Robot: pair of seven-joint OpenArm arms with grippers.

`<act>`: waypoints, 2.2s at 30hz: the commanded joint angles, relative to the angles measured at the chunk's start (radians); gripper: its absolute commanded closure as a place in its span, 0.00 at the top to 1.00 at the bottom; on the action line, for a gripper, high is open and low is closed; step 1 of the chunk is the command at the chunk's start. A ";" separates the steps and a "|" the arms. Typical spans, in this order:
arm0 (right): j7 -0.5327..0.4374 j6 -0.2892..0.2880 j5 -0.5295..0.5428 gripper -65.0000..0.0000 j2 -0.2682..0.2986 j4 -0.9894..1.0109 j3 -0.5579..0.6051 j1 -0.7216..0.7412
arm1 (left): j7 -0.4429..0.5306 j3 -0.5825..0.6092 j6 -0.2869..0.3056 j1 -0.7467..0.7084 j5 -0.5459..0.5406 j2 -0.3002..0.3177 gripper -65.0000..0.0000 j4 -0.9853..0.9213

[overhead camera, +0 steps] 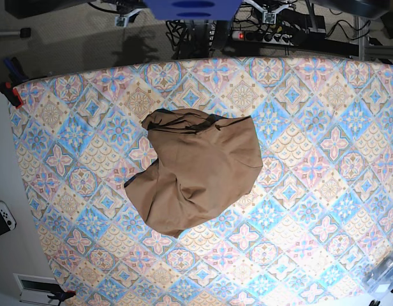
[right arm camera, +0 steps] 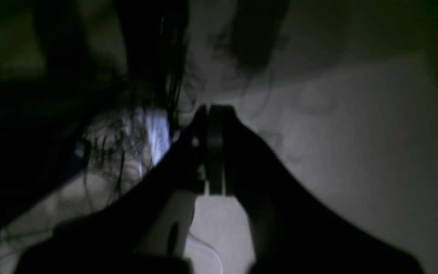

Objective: Layout the t-shirt on the table in an organized manner, then fold the t-shirt properly

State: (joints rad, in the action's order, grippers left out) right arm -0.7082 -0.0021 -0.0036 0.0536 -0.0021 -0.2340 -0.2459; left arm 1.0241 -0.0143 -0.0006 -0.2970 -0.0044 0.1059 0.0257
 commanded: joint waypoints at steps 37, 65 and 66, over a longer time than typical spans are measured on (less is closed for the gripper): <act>-0.445 0.001 0.000 0.00 -0.071 -1.068 -0.048 -0.662 | 0.043 -0.091 -0.002 -0.701 -0.004 -0.022 0.01 1.408; 0.537 0.000 -0.005 0.23 -0.074 -1.877 0.216 -0.737 | -1.318 -0.091 0.001 -0.344 -0.211 0.225 0.44 2.025; 0.549 0.000 -0.005 0.27 -0.074 -1.877 0.216 -0.734 | -1.355 -0.091 0.012 -0.316 -0.211 0.225 0.44 2.025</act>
State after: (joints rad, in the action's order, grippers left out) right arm -0.1417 0.0017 -0.0063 -0.0162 -1.8637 -0.0196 -0.9562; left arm -0.3614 -0.1001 0.0124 -0.6201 -0.2150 0.3218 2.0327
